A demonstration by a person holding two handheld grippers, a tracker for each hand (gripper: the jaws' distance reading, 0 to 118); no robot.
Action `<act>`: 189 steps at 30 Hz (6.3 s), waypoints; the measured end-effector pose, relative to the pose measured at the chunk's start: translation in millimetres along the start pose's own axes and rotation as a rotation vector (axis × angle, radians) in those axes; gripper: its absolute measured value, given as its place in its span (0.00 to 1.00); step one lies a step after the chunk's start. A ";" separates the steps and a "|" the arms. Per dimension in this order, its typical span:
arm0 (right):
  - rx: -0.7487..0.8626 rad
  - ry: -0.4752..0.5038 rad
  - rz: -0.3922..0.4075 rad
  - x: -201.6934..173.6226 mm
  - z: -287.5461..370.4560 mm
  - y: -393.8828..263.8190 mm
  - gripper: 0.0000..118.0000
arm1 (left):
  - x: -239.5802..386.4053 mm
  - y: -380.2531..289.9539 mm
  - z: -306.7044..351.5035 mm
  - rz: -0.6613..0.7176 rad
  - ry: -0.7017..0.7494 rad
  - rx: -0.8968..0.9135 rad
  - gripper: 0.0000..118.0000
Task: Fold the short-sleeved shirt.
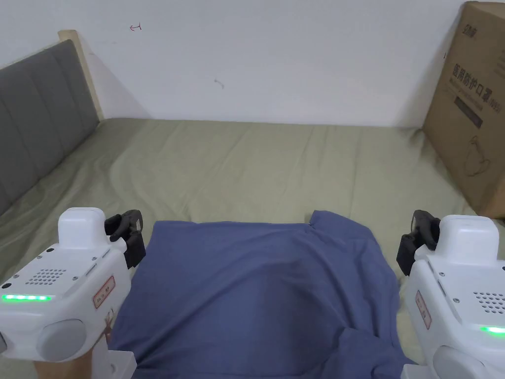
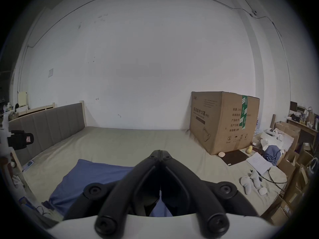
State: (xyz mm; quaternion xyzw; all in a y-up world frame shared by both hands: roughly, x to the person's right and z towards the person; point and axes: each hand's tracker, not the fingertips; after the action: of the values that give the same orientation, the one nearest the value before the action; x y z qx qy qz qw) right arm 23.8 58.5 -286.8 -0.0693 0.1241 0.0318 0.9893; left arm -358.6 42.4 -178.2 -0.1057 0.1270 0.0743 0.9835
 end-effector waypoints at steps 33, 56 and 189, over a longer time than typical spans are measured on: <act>-0.175 0.031 0.003 -1.4 -3.7 -37.9 0.00 | -100.5 -185.8 -33.4 0.061 0.223 -0.800 0.70; -0.828 -0.005 -0.071 44.2 -13.6 -214.9 0.86 | -81.1 -145.8 -17.8 0.125 0.097 -0.684 0.07; -0.897 -0.013 -0.148 48.3 -163.7 -219.9 0.40 | -102.9 -106.3 -184.3 0.047 0.132 -0.722 0.04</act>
State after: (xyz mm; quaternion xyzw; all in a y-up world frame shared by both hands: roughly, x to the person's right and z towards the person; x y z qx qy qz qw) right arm 48.7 -180.3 -427.5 -0.4997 0.0865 0.0120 0.8618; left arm -481.7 -114.4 -305.1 -0.4474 0.1583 0.1301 0.8706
